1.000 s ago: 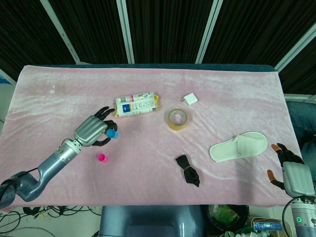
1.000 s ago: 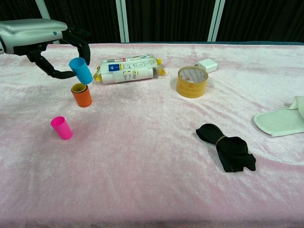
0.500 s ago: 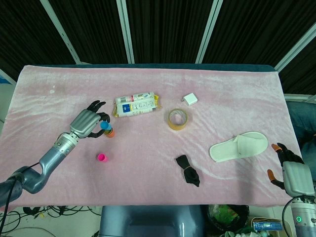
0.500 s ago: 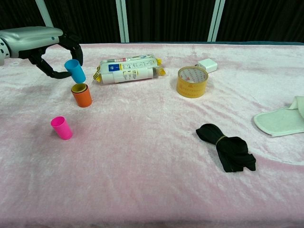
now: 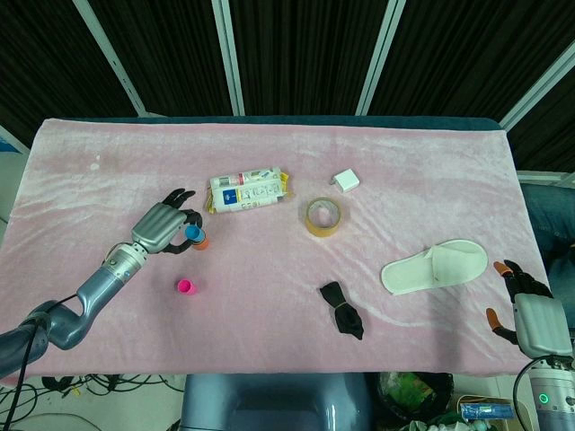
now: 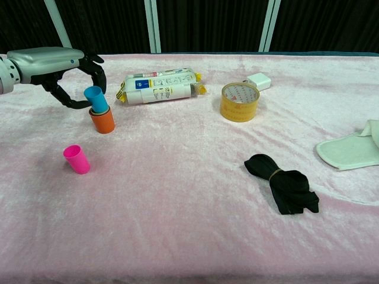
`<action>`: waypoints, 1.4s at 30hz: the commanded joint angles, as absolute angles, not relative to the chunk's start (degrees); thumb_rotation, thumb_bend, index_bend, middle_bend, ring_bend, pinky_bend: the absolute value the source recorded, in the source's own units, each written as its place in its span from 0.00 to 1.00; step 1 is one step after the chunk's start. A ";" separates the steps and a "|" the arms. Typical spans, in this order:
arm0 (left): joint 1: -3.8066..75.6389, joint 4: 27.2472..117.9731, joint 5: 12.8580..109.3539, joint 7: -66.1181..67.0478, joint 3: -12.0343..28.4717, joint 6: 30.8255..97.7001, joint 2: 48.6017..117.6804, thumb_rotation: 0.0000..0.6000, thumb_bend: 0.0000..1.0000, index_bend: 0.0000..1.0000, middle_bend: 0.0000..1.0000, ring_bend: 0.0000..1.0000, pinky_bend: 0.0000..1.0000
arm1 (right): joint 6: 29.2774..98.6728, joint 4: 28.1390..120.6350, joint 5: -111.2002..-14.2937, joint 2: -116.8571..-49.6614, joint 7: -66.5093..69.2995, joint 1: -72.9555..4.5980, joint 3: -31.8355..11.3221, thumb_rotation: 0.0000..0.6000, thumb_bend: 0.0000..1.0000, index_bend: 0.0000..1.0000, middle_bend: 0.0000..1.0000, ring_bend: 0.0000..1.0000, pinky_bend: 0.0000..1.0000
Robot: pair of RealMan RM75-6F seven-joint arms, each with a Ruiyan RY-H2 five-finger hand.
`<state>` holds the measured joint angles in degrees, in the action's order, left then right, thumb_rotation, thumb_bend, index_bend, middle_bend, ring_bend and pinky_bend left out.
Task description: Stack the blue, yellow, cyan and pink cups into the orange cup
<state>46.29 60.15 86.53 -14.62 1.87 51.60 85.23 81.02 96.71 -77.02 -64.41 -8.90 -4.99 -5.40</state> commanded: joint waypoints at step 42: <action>37.25 78.96 93.92 -8.27 -6.75 57.90 74.55 1.00 0.23 0.21 0.28 0.00 0.00 | 81.35 96.78 -77.33 -64.48 -9.02 -4.89 -5.33 1.00 0.30 0.17 0.10 0.18 0.24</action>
